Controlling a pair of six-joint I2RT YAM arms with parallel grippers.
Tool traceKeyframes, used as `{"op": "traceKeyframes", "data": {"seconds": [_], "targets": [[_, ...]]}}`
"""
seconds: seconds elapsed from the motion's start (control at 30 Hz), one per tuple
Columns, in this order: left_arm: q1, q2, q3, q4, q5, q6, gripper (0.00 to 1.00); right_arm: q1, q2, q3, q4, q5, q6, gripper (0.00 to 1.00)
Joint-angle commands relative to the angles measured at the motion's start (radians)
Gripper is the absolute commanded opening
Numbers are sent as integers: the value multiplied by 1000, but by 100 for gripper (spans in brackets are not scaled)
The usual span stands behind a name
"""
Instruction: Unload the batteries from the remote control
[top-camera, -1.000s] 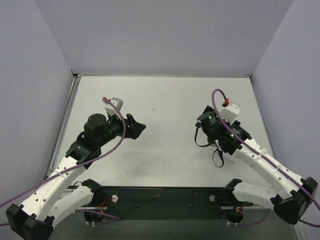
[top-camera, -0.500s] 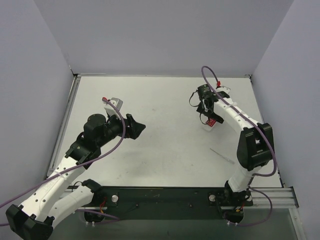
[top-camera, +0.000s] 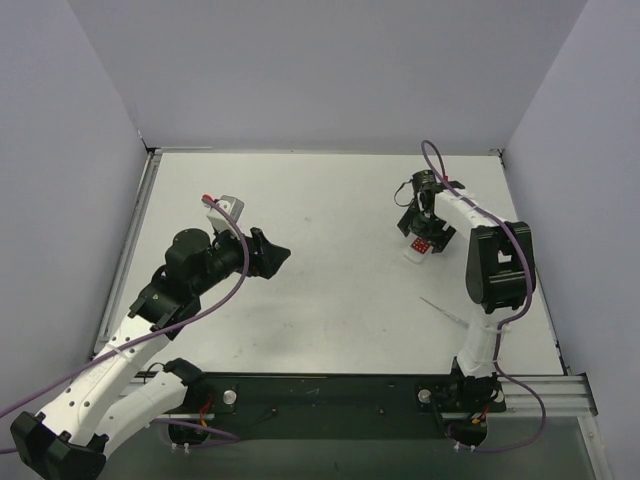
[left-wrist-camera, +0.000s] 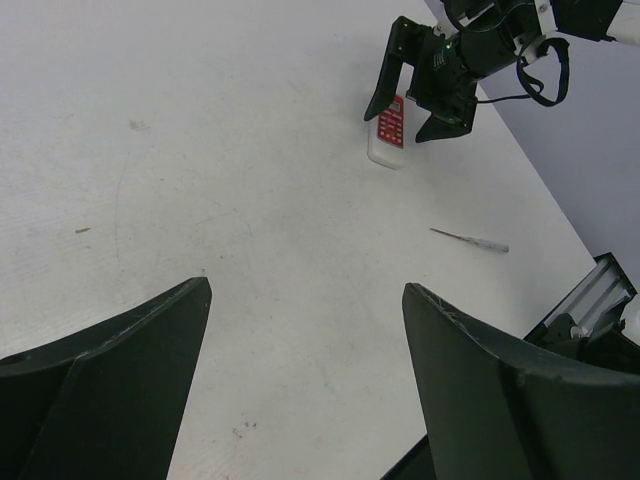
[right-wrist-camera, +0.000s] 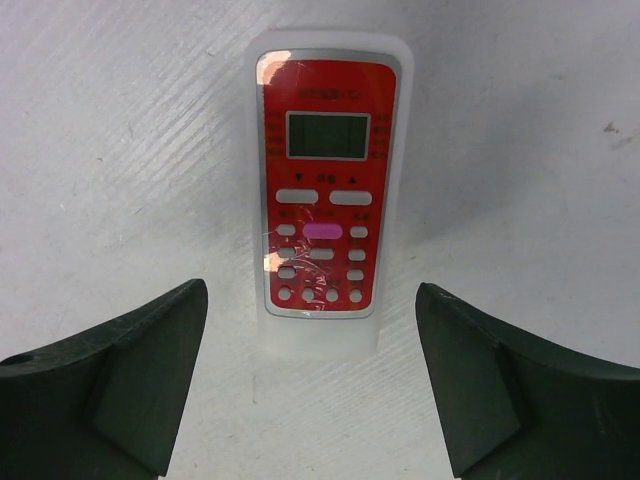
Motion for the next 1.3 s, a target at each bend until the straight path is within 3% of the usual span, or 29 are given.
{"op": "traceKeyframes", "data": {"seconds": [0.0,0.43,0.77,1.0,1.13,1.27], "targets": [[1,-12,-1,56,22,1,88,-9,31,42,-20,-26,9,79],[6,-16,-12,65,32,17,88,-8,69,62,-63,-2,-10,71],[21,5,18,11,12,1,84,8,25,38,-51,4,-126,39],[30,97,74,-94,-39,-101,77,202,-138,-16,27,13,-348,29],[119,122,55,-75,97,-183,77,331,-293,-157,98,7,-409,28],[295,168,13,-9,295,-295,75,452,-481,-283,192,-110,-441,28]]}}
